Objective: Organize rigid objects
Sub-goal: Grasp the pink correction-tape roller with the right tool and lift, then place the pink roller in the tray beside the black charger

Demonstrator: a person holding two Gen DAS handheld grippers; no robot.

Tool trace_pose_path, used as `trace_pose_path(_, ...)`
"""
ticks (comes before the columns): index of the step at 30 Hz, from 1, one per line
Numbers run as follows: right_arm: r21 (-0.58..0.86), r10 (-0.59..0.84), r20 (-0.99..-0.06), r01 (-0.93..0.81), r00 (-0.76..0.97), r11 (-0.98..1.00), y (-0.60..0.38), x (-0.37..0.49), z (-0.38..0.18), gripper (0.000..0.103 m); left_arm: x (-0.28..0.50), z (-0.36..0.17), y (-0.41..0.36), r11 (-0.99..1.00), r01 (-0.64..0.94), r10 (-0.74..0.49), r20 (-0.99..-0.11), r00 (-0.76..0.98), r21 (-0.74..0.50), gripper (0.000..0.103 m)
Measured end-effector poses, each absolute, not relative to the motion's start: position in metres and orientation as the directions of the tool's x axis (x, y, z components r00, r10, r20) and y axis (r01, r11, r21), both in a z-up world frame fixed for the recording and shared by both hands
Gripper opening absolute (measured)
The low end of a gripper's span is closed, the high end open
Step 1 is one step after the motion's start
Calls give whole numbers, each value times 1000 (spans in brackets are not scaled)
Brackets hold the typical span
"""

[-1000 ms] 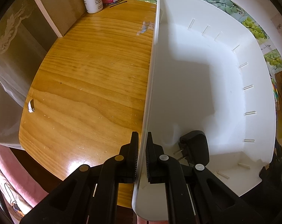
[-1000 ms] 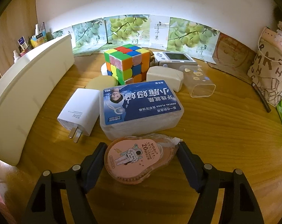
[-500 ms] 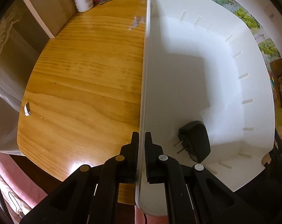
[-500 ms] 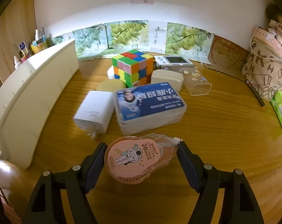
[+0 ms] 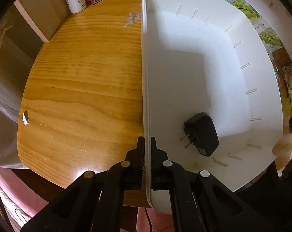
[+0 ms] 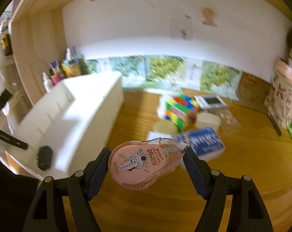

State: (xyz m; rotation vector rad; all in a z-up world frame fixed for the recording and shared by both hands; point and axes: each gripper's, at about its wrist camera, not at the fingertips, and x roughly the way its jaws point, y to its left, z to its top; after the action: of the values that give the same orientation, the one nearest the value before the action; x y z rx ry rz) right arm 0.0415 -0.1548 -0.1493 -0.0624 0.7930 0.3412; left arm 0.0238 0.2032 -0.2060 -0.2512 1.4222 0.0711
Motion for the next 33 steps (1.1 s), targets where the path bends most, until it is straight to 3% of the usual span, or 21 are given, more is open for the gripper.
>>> trace_pose_path(13,90,440,-644,-510,626,856,-83,37,-106,76,25,-205,200,982,-147,-94,-985,146,-116,4)
trace_pose_path(33,124,507,-742,-652,439,748,-12,23,-134,78,28,-201,218,986,-127,-93,-985,145,-112,4)
